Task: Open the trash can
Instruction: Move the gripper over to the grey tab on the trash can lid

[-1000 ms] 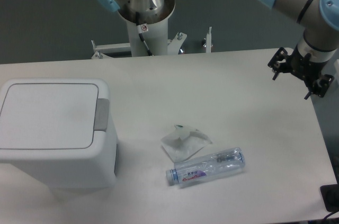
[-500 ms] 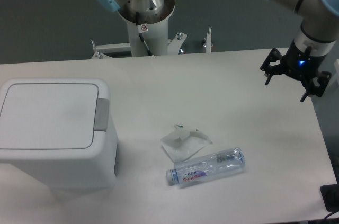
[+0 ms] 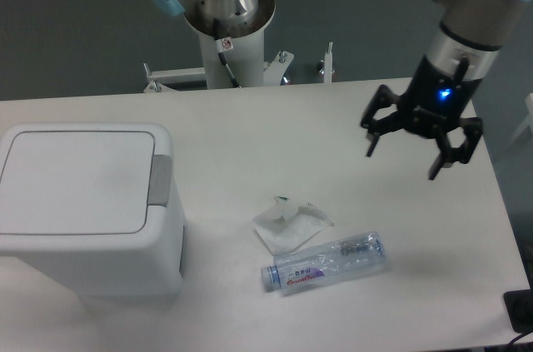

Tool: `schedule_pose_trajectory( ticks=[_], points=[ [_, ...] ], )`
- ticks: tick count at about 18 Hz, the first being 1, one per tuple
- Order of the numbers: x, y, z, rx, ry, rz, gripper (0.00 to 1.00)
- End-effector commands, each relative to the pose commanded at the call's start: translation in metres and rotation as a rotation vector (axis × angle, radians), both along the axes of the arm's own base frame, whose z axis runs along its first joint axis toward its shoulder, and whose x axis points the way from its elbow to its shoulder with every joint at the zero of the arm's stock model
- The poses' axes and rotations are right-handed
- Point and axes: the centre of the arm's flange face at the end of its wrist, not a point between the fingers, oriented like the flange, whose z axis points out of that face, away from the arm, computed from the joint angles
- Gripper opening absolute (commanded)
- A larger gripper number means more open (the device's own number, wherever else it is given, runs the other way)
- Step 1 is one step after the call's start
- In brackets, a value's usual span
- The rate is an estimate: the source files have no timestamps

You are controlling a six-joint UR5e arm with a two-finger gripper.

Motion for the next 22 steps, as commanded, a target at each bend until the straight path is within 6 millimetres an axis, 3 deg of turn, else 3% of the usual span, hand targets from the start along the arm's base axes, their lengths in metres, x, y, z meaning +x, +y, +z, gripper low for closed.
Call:
schedule_pose_trajectory(
  ticks=[4, 9, 14, 17, 19, 22],
  points=[
    [0.042, 0.025, 0.021, 0.017, -0.079, 0.095, 1.0],
    [0.082, 0.058, 0.031, 0.003, -0.153, 0.173, 1.0],
    [0.104, 0.066, 0.045, 0.022, -0.192, 0.206, 1.0],
    [0.126, 0.082, 0.037, 0.002, -0.213, 0.186, 1.0],
    [0.129, 0.086, 0.028, -0.01, -0.228, 0.182, 1.0],
    [0.157, 0.099, 0.013, -0.037, -0.243, 0.134, 1.0]
  ],
)
